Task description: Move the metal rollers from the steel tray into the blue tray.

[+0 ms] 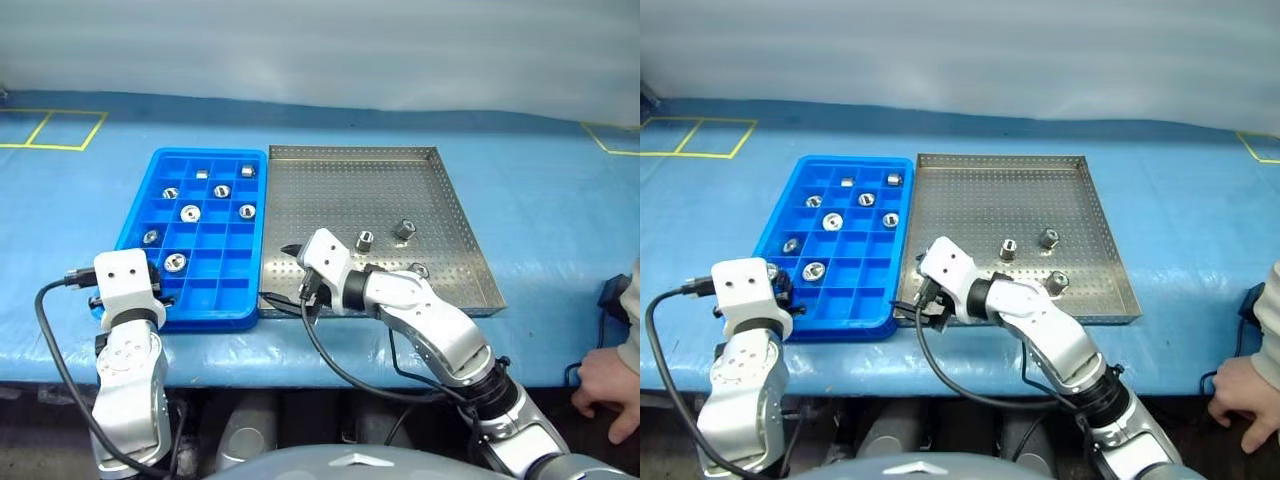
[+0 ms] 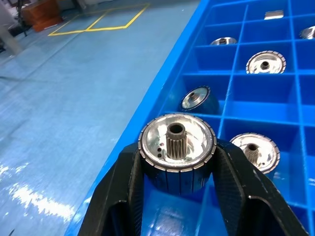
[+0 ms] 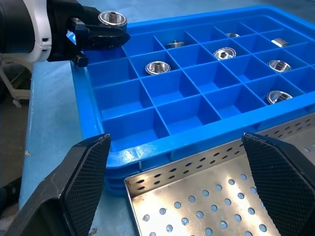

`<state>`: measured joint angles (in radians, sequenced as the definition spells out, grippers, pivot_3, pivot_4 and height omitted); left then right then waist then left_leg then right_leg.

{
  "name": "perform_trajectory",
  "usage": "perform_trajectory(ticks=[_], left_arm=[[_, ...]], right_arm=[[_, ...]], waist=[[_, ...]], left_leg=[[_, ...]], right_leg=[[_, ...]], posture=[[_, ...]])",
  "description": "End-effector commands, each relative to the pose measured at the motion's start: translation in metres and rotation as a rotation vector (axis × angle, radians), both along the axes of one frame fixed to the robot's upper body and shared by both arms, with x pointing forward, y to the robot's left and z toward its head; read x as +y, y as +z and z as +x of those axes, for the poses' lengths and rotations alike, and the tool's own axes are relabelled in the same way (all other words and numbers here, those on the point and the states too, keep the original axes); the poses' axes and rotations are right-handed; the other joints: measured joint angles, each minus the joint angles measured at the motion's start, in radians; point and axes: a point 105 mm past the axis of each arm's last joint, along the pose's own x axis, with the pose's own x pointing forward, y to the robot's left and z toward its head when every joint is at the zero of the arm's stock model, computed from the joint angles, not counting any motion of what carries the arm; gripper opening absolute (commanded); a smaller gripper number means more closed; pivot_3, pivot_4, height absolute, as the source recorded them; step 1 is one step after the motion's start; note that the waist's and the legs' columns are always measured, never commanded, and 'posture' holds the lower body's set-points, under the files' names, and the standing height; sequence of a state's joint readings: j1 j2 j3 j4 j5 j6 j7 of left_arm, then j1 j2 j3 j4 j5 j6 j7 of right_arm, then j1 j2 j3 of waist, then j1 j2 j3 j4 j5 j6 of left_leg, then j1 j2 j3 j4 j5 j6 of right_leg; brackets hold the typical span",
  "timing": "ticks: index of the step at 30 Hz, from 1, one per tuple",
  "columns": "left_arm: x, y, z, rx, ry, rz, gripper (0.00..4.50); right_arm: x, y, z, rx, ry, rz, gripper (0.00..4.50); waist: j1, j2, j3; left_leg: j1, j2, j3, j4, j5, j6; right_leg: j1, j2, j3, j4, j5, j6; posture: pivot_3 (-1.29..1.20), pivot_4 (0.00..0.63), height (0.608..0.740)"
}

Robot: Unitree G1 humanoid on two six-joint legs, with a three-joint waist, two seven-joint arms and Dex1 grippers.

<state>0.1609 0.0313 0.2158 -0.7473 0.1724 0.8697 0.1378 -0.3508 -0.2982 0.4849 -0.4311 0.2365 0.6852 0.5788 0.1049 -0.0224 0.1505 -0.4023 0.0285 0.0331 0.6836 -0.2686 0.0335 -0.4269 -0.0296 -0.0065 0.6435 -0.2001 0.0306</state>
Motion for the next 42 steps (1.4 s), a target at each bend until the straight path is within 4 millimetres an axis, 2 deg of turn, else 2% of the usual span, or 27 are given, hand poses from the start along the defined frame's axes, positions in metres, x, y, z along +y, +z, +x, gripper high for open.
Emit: perform_trajectory(ticks=[1, 2, 4, 7, 10, 11, 15, 18, 22, 25, 29, 35, 38, 42], left_arm=[[0.002, 0.007, -0.009, -0.018, 0.049, -0.002, 1.68], [0.003, 0.004, -0.011, -0.006, 0.061, -0.009, 1.68], [0.004, 0.001, -0.013, 0.013, 0.068, -0.026, 2.40], [-0.004, 0.007, -0.006, -0.021, 0.011, -0.039, 3.33], [-0.030, 0.024, 0.013, -0.126, -0.163, -0.076, 4.35], [-0.042, 0.028, 0.018, -0.155, -0.240, -0.101, 4.47], [-0.091, 0.038, 0.028, -0.221, -0.556, -0.174, 4.47], [-0.119, 0.039, 0.027, -0.227, -0.729, -0.201, 4.47], [-0.151, 0.040, 0.019, -0.227, -0.976, -0.198, 4.47], [-0.174, 0.033, 0.004, -0.169, -1.178, -0.198, 4.47], [-0.184, 0.024, -0.007, -0.104, -1.272, -0.214, 4.47], [-0.188, 0.020, -0.016, -0.074, -1.304, -0.240, 4.47], [-0.184, 0.020, -0.014, -0.079, -1.267, -0.235, 4.50], [-0.176, 0.021, -0.012, -0.098, -1.211, -0.229, 4.50]], right_arm=[[0.005, 0.009, -0.002, -0.035, 0.030, 0.026, 4.50], [0.004, 0.009, -0.002, -0.033, 0.030, 0.025, 4.50], [0.003, 0.008, -0.002, -0.035, 0.021, 0.016, 4.50], [-0.002, 0.009, 0.000, -0.035, -0.008, 0.020, 4.50], [-0.017, 0.009, 0.014, -0.035, -0.139, 0.020, 4.50], [-0.024, 0.008, 0.020, -0.040, -0.200, 0.016, 4.50], [-0.054, 0.006, 0.051, -0.033, -0.482, 0.016, 4.50], [-0.070, 0.005, 0.067, -0.020, -0.645, 0.020, 4.50], [-0.087, 0.000, 0.088, 0.006, -0.824, 0.024, 4.50], [-0.096, -0.008, 0.101, 0.047, -0.937, 0.046, 4.50], [-0.098, -0.026, 0.109, 0.127, -0.989, 0.048, 4.50], [-0.094, -0.052, 0.109, 0.217, -0.998, 0.029, 4.50], [-0.090, -0.055, 0.107, 0.222, -0.971, 0.022, 3.89], [-0.084, -0.049, 0.105, 0.193, -0.933, 0.013, 2.57]], waist=[[0.003, 0.000, 0.000], [0.004, 0.000, 0.000], [0.005, 0.000, 0.000], [0.005, 0.000, 0.000], [0.007, 0.000, 0.000], [0.008, 0.000, 0.000], [0.000, 0.000, 0.000], [-0.014, 0.001, 0.000], [-0.032, 0.002, 0.001], [-0.043, 0.003, 0.001], [-0.056, 0.005, 0.002], [-0.062, 0.006, 0.002], [-0.061, 0.007, 0.003], [-0.060, 0.007, 0.003]], left_leg=[[0.000, 0.000, 0.000, 0.000, 0.000, 0.000], [0.000, 0.000, 0.000, 0.000, 0.000, 0.000], [0.000, 0.000, -0.001, 0.000, 0.000, 0.000], [0.000, 0.000, -0.001, 0.000, 0.000, 0.000], [-0.002, 0.000, -0.002, 0.000, 0.000, 0.000], [-0.002, 0.000, -0.002, 0.000, 0.000, -0.001], [-0.004, -0.001, -0.002, 0.000, 0.000, -0.001], [-0.006, -0.001, -0.002, 0.000, 0.000, 0.000], [-0.008, 0.000, -0.002, 0.000, 0.000, -0.001], [-0.008, 0.000, -0.002, 0.000, 0.000, -0.001], [-0.007, 0.001, -0.002, 0.000, 0.000, -0.001], [-0.007, 0.001, -0.002, -0.001, 0.000, -0.001], [-0.007, 0.001, -0.002, -0.001, 0.000, -0.001], [-0.006, 0.001, -0.002, -0.001, 0.000, -0.001]], right_leg=[[0.000, 0.000, 0.000, 0.000, 0.000, 0.000], [0.000, 0.000, 0.000, 0.000, 0.000, 0.000], [0.000, 0.000, -0.001, 0.000, 0.000, 0.000], [0.000, 0.000, -0.002, 0.000, -0.001, -0.001], [-0.001, 0.000, -0.003, 0.000, -0.001, -0.002], [-0.001, -0.001, -0.004, 0.000, -0.001, -0.002], [-0.002, -0.004, -0.005, 0.000, 0.000, -0.002], [-0.004, -0.005, -0.006, 0.000, 0.002, -0.007], [-0.006, -0.002, -0.006, 0.000, 0.001, -0.007], [-0.006, 0.000, -0.006, 0.000, 0.001, -0.007], [-0.005, 0.000, -0.005, 0.000, -0.001, -0.004], [-0.005, 0.000, -0.005, 0.000, -0.001, -0.002], [-0.005, 0.001, -0.004, 0.000, -0.001, -0.002], [-0.005, 0.001, -0.005, 0.000, -0.001, -0.002]], posture=[[0.31, 0.150, 0.740], [0.31, 0.150, 0.740], [0.30, 0.150, 0.740], [0.30, 0.150, 0.740], [0.27, 0.150, 0.740], [0.26, 0.150, 0.740], [0.22, 0.150, 0.740], [0.19, 0.150, 0.740], [0.17, 0.150, 0.740], [0.16, 0.150, 0.740], [0.17, 0.150, 0.740], [0.19, 0.150, 0.740], [0.20, 0.150, 0.740], [0.22, 0.150, 0.740]])
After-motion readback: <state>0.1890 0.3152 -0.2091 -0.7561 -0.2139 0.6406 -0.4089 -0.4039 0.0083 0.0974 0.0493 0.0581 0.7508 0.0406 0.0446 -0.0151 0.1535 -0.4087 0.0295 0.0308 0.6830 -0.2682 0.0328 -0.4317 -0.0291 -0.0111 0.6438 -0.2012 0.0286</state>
